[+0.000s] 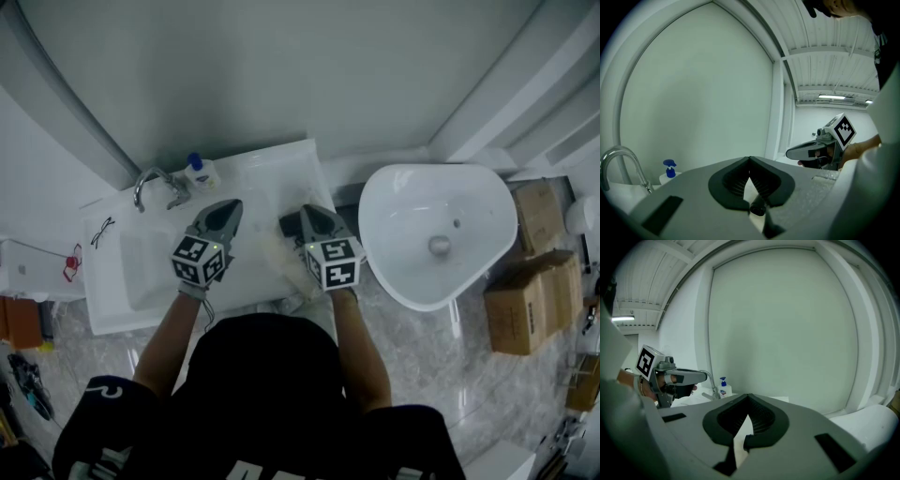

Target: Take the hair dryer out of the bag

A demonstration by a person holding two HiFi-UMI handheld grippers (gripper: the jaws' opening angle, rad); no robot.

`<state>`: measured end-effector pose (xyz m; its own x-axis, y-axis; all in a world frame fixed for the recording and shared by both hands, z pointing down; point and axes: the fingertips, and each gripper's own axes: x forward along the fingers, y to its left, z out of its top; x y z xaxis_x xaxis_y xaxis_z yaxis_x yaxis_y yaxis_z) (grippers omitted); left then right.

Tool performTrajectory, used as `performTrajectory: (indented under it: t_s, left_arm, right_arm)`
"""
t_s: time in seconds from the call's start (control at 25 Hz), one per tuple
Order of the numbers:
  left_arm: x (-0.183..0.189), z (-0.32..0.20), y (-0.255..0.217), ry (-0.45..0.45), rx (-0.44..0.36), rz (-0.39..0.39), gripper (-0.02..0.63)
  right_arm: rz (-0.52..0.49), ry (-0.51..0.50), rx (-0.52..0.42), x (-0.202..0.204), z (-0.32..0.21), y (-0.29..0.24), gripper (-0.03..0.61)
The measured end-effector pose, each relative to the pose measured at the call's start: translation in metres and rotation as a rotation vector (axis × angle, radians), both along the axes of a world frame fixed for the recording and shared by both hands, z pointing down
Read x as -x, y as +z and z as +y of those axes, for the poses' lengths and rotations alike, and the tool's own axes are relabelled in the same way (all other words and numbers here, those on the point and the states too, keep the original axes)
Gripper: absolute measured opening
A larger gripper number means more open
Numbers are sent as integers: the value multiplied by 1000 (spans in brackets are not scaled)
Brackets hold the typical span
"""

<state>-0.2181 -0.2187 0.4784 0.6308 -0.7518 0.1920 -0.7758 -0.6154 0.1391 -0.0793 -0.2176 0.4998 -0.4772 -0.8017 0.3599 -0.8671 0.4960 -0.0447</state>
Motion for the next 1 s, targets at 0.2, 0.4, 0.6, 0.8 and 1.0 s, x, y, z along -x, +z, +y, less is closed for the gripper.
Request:
performTrajectory:
  t_s: [0.2,0.4,0.6,0.8,1.0]
  left_arm:
    - [0,0,1,-1,1,-3,0]
    - [-1,0,2,-1,3,-5,0]
    - [-1,0,2,-3,4,-6,0]
    - [-1,-2,3,-1,4,-8,-1]
    - [-4,0,3,1,5,-9,0]
  right_arm:
    - [10,4,2,-3,-1,3,-5]
    - [7,8,8,-5,-1,5,-5]
    - [6,9,0,-7,-3,5,-5]
    - [11,13,7,-8,-5,9,-5]
    - [13,15,19,-11,-2,10,-3]
